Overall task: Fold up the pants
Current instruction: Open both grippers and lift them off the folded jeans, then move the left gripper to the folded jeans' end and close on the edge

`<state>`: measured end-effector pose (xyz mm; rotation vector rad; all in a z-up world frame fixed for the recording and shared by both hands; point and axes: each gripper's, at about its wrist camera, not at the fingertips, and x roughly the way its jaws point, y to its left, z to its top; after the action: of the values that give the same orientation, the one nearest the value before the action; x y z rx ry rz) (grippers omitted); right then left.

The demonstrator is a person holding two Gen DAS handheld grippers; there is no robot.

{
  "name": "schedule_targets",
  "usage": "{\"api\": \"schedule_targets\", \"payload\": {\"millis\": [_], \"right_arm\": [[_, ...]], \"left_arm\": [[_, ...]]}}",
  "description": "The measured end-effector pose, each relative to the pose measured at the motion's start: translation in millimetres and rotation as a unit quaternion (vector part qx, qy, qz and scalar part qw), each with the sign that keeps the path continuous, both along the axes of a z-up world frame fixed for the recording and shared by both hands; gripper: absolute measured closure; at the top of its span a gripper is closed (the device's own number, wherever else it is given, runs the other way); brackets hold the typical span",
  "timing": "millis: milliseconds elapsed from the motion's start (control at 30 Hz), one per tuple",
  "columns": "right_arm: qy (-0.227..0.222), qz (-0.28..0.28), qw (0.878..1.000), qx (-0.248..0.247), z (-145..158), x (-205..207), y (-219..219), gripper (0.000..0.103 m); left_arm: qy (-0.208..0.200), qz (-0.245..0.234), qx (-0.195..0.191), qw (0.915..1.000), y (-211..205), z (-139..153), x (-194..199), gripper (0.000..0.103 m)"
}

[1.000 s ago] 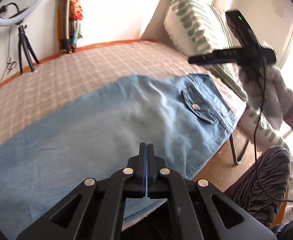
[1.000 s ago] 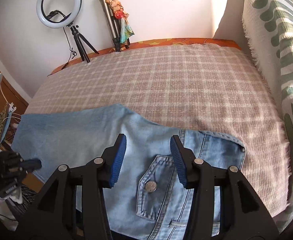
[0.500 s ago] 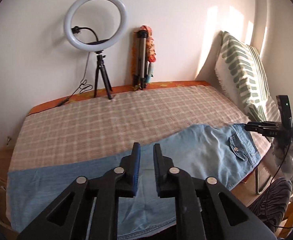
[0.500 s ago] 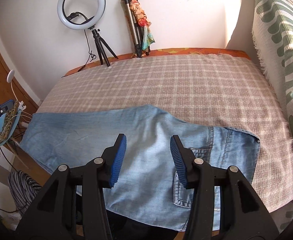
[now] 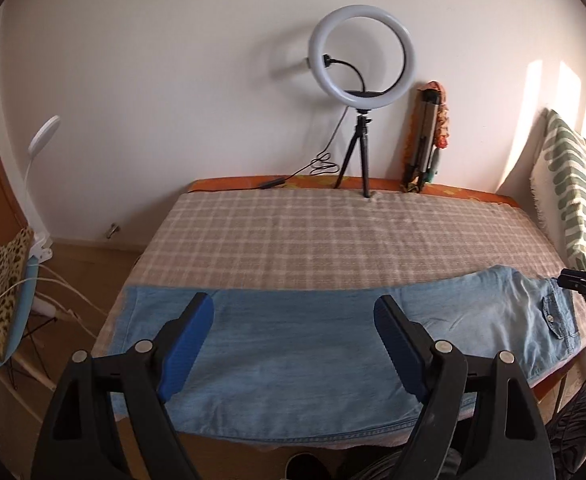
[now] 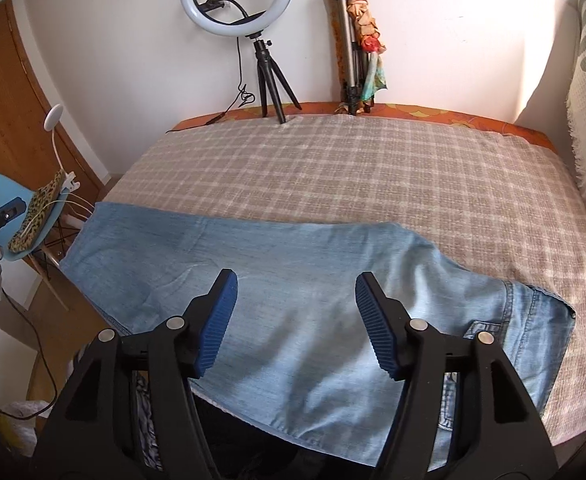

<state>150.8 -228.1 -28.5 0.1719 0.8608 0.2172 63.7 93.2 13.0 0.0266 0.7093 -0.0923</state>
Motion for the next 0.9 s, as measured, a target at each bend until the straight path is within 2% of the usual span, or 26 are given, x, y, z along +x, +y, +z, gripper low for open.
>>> {"api": "schedule_targets", "payload": {"millis": [200,267,333,400,467,567,700,800,900], "right_arm": [[-0.003,0.033,0.999,0.014,3.8,22.5,41.8,0.026],[-0.006,0.046,0.999,0.017,5.2,30.3,57.6,0.025],[-0.005,0.060,0.998,0.020,5.0,37.5,74.5,0.025],[-0.004,0.076,0.997,0.018,3.2,45.1,94.2,0.025],[-0.001,0.090,0.996,0.014,0.2,52.4,111.5,0.025],[0.004,0.108,0.994,0.010,-3.8,63.6,136.6,0.025],[0.011,0.127,0.992,0.004,-7.5,78.8,168.6,0.025],[0.015,0.141,0.990,-0.002,-9.8,88.7,189.9,0.025],[0.019,0.155,0.988,-0.008,-10.9,98.8,212.2,0.025]], "left_arm": [[0.033,0.059,0.010,0.9977,61.6,-31.3,-16.7,0.022],[0.043,0.086,-0.003,0.9954,86.3,-43.9,-19.9,0.022],[0.048,0.116,-0.035,0.9914,113.9,-56.6,-22.9,0.022],[0.053,0.146,-0.100,0.9828,148.6,-72.4,-27.0,0.022],[0.054,0.182,-0.158,0.9692,182.5,-91.1,-32.6,0.022],[0.061,0.234,-0.198,0.9500,221.9,-117.7,-39.1,0.022],[0.066,0.276,-0.255,0.9245,262.6,-149.0,-46.6,0.022],[0.072,0.296,-0.276,0.9116,281.1,-169.4,-47.0,0.022],[0.078,0.300,-0.298,0.9028,291.6,-188.5,-43.0,0.024]]}}
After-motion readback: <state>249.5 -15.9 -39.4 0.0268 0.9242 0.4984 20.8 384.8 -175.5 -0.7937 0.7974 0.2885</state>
